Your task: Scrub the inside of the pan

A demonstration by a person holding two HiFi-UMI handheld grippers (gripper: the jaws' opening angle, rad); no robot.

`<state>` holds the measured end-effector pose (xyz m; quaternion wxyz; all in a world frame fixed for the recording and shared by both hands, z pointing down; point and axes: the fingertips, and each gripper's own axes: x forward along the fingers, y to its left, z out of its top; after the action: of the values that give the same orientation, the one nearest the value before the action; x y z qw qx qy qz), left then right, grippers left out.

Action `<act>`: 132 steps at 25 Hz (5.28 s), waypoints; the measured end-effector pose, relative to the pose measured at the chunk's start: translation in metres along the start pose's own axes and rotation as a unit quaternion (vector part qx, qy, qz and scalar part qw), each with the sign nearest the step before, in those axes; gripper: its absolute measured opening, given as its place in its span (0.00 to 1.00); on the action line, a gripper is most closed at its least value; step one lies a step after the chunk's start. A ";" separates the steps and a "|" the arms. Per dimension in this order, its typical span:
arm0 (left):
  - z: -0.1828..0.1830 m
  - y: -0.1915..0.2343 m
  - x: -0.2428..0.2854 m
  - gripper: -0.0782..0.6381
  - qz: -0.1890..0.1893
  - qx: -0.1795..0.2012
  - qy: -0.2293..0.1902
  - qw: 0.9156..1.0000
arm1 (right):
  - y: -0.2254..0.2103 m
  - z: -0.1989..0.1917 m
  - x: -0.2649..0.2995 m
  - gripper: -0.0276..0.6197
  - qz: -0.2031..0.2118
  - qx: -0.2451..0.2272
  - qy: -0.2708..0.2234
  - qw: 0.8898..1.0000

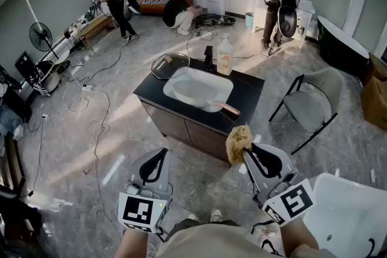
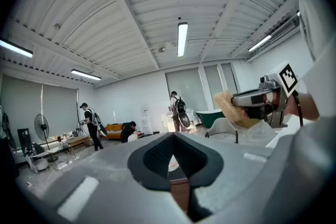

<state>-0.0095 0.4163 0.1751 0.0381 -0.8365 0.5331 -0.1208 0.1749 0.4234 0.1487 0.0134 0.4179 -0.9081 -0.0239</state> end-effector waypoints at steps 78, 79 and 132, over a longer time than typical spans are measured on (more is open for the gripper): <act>-0.064 0.231 0.244 0.11 -0.016 -0.018 0.058 0.998 | -0.111 -0.091 0.321 0.13 0.011 0.028 0.119 0.992; -0.066 0.241 0.252 0.11 -0.020 -0.019 0.060 0.998 | -0.115 -0.092 0.334 0.13 0.007 0.028 0.121 0.992; -0.269 0.292 0.488 0.30 -0.073 -0.164 0.323 0.929 | -0.212 -0.283 0.565 0.13 0.098 0.071 0.270 0.955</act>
<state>-0.1365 -0.1309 0.4575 -0.2825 -0.7834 0.4665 -0.2981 -0.0196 -0.1523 0.4222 0.2309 0.3174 -0.9065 0.1556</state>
